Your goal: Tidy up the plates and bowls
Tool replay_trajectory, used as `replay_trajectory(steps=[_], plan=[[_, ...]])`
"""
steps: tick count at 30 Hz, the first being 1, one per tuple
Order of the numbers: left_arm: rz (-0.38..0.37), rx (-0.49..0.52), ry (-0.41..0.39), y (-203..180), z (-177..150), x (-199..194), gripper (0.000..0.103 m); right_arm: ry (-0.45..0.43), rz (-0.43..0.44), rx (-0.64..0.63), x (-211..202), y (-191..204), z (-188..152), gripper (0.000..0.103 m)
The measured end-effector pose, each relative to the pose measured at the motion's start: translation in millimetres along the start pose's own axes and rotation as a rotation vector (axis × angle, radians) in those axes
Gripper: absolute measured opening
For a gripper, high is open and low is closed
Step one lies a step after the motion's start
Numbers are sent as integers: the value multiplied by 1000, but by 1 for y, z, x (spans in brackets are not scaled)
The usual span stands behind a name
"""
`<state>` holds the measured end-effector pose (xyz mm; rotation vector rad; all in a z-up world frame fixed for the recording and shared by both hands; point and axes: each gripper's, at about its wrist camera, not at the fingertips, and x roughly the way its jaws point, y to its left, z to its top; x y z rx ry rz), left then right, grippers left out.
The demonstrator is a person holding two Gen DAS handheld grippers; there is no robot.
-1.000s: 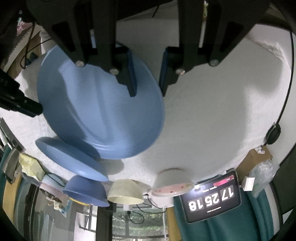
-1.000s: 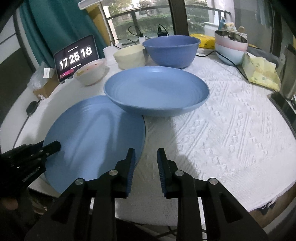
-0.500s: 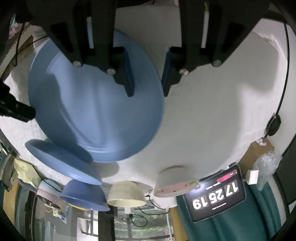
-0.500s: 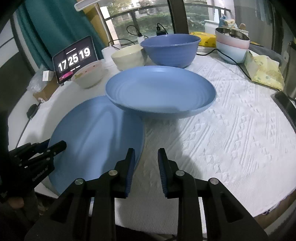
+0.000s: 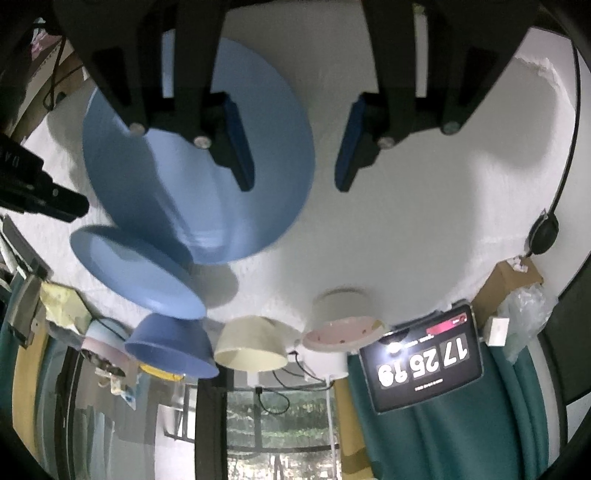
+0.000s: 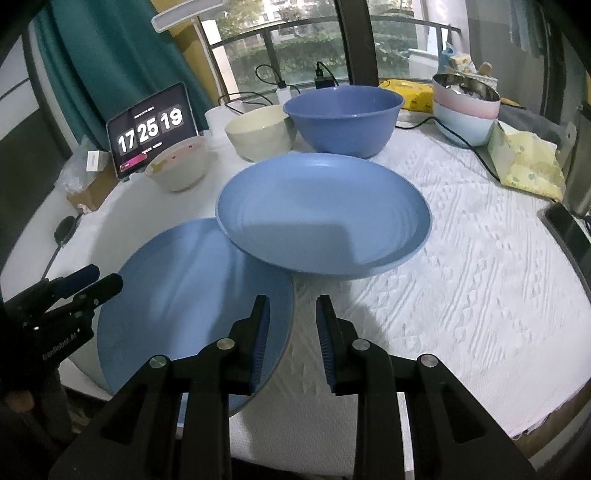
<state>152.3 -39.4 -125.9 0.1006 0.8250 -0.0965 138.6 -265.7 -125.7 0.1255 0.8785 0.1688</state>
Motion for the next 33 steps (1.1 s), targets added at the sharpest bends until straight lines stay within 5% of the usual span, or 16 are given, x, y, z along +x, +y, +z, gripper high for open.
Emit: replay_trajectory(steps=[33], plan=[[-94, 65, -30, -67, 65, 29, 47, -46, -5, 106, 7, -68, 34, 35]])
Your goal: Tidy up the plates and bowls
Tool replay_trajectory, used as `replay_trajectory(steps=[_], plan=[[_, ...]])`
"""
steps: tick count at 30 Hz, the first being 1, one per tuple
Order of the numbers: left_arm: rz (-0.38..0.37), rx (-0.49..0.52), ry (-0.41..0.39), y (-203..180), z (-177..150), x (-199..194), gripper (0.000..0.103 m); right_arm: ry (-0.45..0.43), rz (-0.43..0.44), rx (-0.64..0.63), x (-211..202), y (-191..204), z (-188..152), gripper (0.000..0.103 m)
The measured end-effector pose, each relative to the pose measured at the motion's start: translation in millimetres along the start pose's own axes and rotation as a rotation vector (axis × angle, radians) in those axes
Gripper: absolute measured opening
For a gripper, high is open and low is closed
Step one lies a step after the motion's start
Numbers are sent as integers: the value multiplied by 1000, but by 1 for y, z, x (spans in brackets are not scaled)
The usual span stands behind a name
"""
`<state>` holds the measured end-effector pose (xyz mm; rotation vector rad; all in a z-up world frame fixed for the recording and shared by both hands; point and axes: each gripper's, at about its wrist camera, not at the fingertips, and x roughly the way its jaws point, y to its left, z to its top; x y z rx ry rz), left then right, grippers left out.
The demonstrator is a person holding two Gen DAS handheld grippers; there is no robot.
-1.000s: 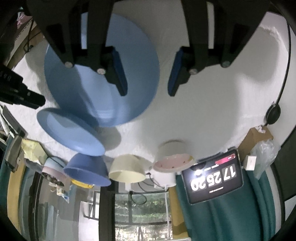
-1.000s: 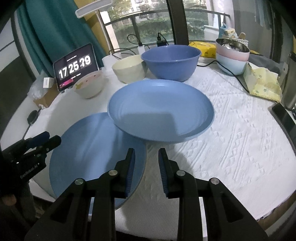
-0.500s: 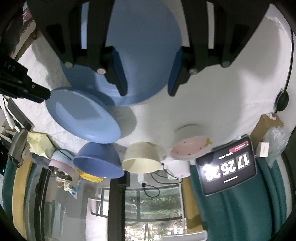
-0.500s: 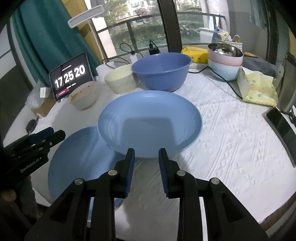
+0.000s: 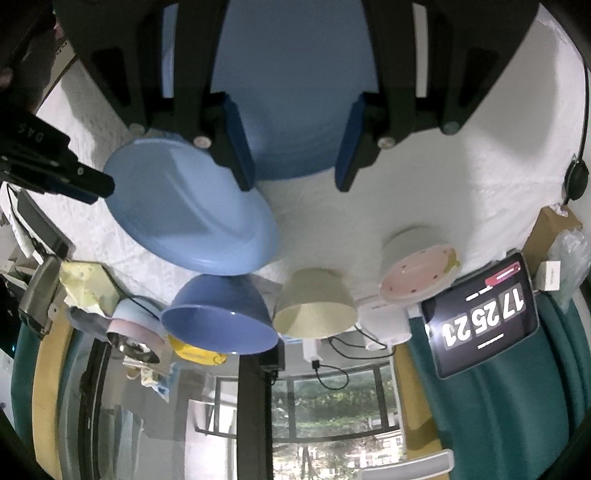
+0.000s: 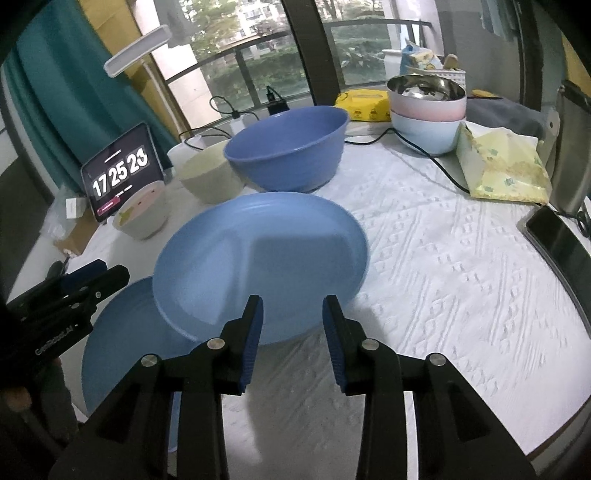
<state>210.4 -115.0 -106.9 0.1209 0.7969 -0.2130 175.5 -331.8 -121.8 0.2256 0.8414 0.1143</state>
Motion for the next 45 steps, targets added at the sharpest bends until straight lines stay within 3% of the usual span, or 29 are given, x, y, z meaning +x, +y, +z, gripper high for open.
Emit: replay_trajectory(steps=[31, 45], plan=[[40, 33, 111, -27, 16, 70, 47, 59, 26, 75, 49, -47, 16, 35], [-10, 86, 81, -37, 12, 66, 40, 67, 5, 48, 53, -41, 16, 27]])
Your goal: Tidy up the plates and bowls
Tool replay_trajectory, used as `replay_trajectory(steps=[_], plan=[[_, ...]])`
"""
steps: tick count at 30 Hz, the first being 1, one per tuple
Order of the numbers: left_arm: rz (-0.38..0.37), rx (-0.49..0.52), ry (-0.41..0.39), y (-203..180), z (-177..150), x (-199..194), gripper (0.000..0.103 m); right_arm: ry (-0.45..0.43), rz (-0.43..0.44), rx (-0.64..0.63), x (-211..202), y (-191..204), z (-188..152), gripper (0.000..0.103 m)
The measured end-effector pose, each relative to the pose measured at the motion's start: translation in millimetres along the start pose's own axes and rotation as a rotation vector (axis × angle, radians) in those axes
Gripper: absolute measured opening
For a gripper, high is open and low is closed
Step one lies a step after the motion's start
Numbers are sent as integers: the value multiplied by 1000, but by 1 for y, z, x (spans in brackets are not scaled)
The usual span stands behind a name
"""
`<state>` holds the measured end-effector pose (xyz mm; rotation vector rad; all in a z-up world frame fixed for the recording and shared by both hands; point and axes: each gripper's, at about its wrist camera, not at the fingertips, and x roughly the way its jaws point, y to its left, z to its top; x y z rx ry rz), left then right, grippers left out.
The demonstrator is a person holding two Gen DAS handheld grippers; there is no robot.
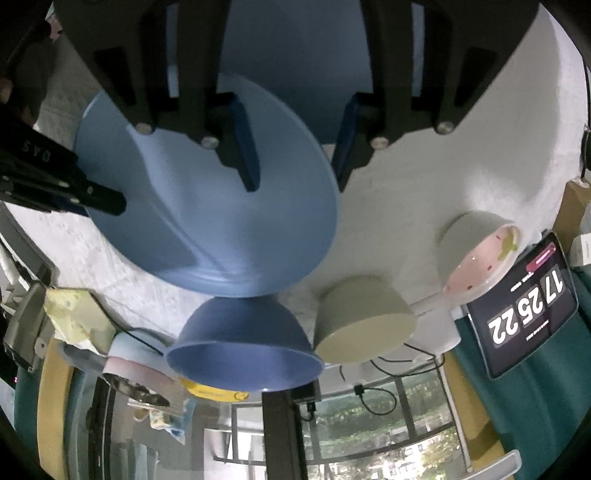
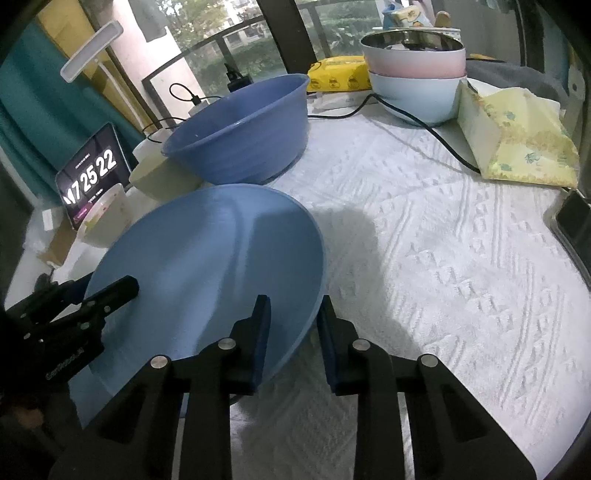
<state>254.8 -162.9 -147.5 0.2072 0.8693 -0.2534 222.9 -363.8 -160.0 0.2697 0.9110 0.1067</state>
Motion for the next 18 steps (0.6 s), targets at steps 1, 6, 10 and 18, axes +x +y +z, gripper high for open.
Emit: replay_trajectory(steps=[1, 6, 10, 18], plan=[[-3, 0, 0, 0, 0, -1, 40, -1, -3, -1, -1, 1, 0, 27], [-9, 0, -6, -1, -2, -6, 39, -15, -22, -9, -8, 4, -2, 26], [-13, -5, -12, 1, -5, -14, 39, -21, -26, -14, -13, 7, -4, 26], [-16, -16, -33, 6, -12, -30, 40, -43, -30, -33, -27, 17, -8, 26]])
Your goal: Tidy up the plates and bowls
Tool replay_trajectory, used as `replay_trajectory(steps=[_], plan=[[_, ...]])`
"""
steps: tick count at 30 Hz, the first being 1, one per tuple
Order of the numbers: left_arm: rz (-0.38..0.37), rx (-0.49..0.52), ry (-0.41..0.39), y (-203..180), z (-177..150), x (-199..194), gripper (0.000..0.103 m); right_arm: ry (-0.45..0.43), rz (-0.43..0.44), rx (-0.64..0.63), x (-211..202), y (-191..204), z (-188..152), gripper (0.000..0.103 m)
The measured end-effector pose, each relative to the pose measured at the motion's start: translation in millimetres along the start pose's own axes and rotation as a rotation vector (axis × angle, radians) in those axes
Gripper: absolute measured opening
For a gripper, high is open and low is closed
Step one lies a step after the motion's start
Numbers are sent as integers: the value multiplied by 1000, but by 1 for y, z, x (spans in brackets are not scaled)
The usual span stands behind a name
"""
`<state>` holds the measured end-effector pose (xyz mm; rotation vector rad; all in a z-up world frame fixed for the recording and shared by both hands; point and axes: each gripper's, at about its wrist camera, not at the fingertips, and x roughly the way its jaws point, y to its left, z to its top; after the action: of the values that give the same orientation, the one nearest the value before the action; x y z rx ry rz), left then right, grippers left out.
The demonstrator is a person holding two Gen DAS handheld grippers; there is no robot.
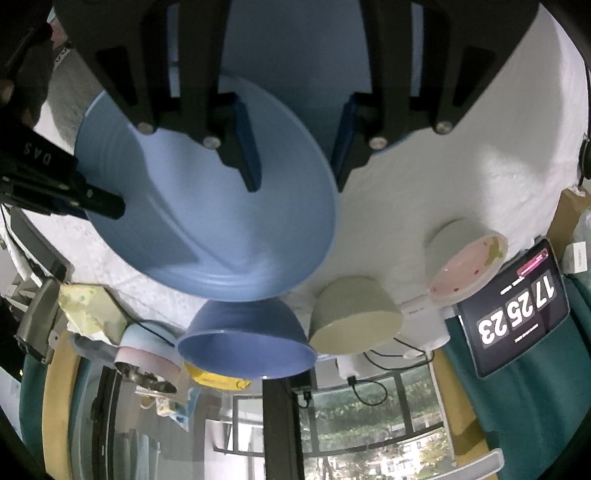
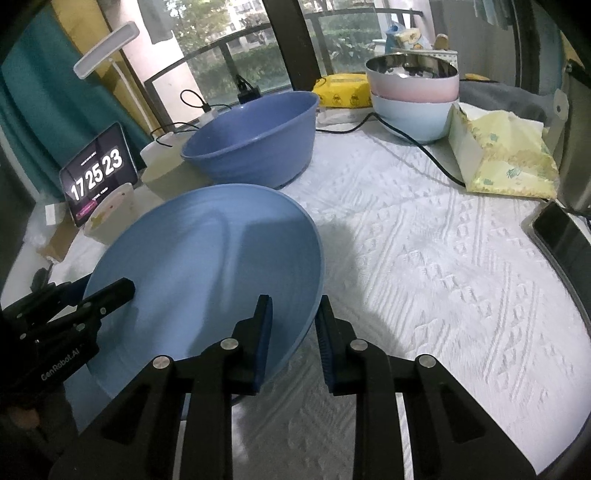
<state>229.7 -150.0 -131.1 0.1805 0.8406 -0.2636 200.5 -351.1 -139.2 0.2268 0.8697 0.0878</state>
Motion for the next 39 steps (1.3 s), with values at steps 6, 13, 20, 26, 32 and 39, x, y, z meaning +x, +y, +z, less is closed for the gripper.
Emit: replay_trajectory(steps=[6, 13, 20, 26, 32, 39], plan=[[-3, -12, -21, 5, -6, -15, 39, -17, -4, -14, -13, 9, -4, 26], [-1, -26, -42, 14, -15, -31, 39, -28, -5, -33, -23, 24, -10, 26], [3, -46, -55, 25, -28, -46, 40, -34, -5, -56, -31, 40, -19, 26], [7, -61, -62, 34, -40, -56, 39, -34, -7, -73, -37, 53, -27, 26], [9, -75, -67, 43, -52, -65, 39, -32, -8, -90, -42, 65, -36, 26], [12, -90, -62, 49, -68, -72, 39, -23, -11, -108, -46, 77, -47, 26]])
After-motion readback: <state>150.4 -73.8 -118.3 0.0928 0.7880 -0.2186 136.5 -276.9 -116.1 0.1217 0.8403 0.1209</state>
